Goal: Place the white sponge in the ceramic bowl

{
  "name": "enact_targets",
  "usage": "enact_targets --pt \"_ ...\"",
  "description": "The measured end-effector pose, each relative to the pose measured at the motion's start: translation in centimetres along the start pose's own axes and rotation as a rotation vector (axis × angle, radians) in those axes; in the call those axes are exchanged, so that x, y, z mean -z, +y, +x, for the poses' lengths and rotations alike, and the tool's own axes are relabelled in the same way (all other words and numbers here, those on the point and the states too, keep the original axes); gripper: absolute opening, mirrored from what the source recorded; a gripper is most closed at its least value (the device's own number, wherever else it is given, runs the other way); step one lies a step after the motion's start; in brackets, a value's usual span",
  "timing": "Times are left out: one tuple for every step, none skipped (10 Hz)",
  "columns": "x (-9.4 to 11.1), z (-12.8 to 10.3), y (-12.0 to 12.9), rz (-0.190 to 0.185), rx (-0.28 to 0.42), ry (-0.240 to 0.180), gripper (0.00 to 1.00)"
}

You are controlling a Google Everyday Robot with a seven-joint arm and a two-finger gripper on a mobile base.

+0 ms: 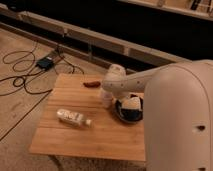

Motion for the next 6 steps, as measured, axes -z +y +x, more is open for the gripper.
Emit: enact_targets --pt "-0.4 -0.2 -0.4 -0.003 -0.008 0.004 0.43" --pt "-0.5 -0.2 -0.8 -0.005 -0.014 0.007 0.53" --pt "-0.5 -0.1 -1.1 -0.005 -0.020 0.011 0.61" --pt "-0.5 0.2 -1.5 -0.006 -0.025 0.015 0.72" --pt "-0.4 0.5 -2.0 -0.005 -0.031 0.017 0.79" --pt "-0.5 0.6 -2.1 -0.005 -0.034 0.019 0.80"
